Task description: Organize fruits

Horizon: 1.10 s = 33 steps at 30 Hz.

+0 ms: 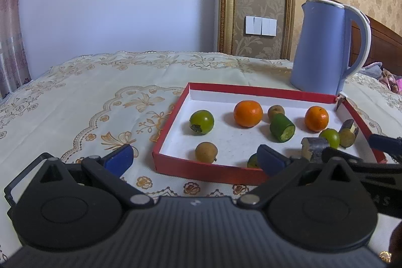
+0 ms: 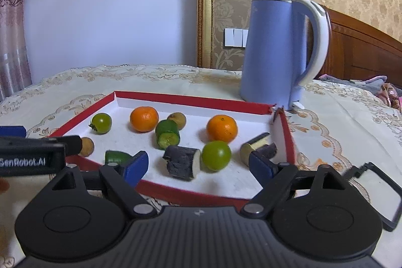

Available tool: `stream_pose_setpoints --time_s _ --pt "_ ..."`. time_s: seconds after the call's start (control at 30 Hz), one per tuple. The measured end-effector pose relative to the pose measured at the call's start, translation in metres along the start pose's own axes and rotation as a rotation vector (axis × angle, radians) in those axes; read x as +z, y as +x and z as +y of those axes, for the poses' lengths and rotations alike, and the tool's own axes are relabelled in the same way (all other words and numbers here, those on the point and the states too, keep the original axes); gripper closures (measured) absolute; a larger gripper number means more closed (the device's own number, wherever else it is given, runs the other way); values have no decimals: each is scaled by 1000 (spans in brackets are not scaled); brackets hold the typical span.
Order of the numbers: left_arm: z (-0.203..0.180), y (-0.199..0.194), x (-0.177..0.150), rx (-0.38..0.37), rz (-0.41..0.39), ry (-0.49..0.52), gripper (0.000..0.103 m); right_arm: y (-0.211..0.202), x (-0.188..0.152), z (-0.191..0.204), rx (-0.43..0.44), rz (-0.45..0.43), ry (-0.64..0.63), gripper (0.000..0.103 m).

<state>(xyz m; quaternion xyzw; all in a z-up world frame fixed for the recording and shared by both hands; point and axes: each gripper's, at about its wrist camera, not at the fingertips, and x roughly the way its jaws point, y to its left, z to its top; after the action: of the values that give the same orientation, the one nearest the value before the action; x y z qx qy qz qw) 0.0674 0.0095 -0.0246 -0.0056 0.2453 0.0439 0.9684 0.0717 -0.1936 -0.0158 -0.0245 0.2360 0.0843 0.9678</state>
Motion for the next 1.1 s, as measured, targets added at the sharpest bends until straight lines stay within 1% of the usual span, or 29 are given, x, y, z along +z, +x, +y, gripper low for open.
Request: stream_pose_setpoints --time_s 0.3,0.5,0.6,0.67,0.73,0.9,1.1 --pt "-5 -3 0 -10 3 17 0 -24 -14 -5 -19 7 -22 15" --pt "-7 -5 1 -10 9 19 0 -34 -23 -5 -27 28 -45 15" --pt "-8 -7 0 -10 11 22 0 -35 -27 -3 -38 52 -61 14" --pt "-8 -7 0 -16 14 24 0 -35 -31 -3 -50 67 -69 10" --pt "-9 -7 0 -25 20 28 0 -35 -33 -3 -64 71 -71 7" --pt "-11 -7 -1 -22 23 39 0 -32 -36 -9 -79 102 -47 7" --pt "-13 -3 -1 -27 40 41 0 -24 -38 -10 -102 141 -51 5"
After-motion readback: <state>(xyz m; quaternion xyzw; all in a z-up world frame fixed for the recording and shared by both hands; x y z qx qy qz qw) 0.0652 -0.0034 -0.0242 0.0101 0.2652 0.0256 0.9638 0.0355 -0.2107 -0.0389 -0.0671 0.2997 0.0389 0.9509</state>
